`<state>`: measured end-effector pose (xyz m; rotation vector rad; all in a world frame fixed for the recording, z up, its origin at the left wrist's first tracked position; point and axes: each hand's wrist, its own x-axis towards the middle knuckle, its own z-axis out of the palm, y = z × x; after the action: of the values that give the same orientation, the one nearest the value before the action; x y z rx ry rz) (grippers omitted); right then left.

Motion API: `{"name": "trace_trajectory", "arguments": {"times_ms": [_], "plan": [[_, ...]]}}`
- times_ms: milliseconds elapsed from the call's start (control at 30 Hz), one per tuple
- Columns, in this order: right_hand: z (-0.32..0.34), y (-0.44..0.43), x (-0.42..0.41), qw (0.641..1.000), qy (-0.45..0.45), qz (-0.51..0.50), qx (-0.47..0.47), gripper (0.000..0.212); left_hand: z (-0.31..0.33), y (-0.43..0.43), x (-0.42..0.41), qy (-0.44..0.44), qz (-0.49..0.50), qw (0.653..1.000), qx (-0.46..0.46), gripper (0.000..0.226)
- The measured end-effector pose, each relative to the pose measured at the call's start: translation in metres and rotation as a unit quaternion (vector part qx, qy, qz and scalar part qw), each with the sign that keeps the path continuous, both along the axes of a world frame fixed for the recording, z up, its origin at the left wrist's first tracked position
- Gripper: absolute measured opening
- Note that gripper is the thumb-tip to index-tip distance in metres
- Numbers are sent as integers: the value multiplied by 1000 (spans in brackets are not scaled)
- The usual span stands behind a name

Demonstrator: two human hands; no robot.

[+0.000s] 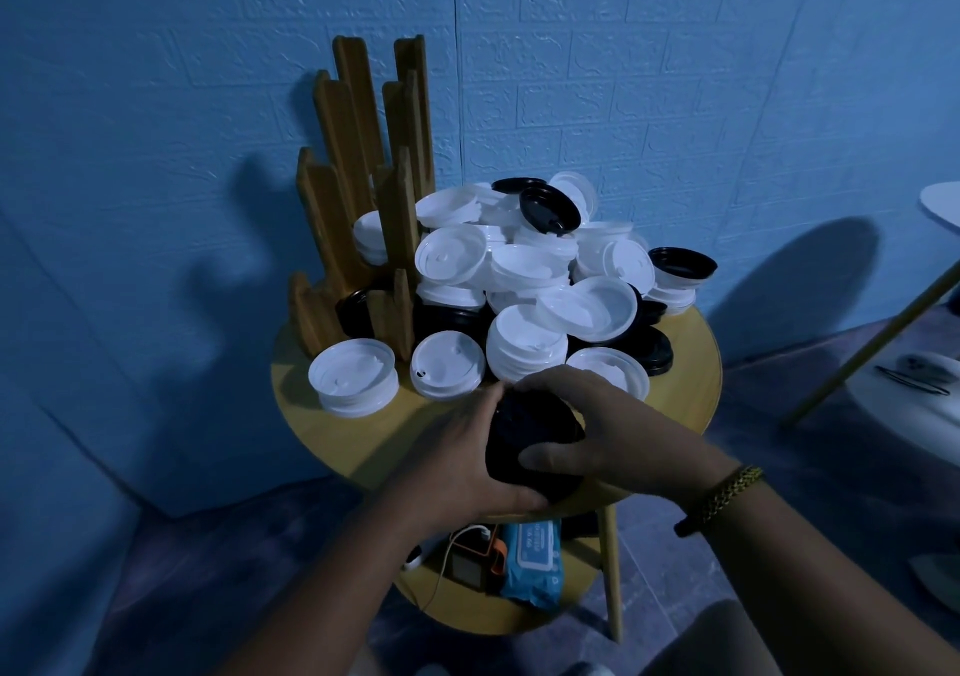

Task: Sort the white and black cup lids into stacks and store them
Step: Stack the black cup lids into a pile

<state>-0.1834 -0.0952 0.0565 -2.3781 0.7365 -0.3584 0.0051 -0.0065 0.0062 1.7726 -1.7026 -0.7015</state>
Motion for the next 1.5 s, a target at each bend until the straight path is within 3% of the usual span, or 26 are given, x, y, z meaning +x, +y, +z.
{"name": "trace_trajectory", "arguments": {"times_ms": [67,167,400,500,733,1067,1267,1500], "plan": [[-5,4,6,998,-2,-26,-60,64,-2,0,-1,6,2,1000,-6,113],[-11,5,4,997,-12,-40,-62,67,-5,1,2,25,7,1000,-2,122],[-16,-2,-10,992,-77,-64,81,57,-1,4,5,45,1,999,8,116],[-19,0,-10,989,-96,-60,97,54,-1,5,6,55,-3,998,8,121],[-14,0,-1,998,-20,-13,-64,59,-3,4,3,37,5,999,6,121],[-26,17,3,982,-14,-100,-157,69,-2,5,-1,19,7,1000,-5,113],[-25,6,-10,1000,-18,-8,-24,64,-1,5,1,36,1,999,4,114],[-7,-6,-11,991,-29,54,116,58,3,6,4,58,-25,997,37,117]]}}
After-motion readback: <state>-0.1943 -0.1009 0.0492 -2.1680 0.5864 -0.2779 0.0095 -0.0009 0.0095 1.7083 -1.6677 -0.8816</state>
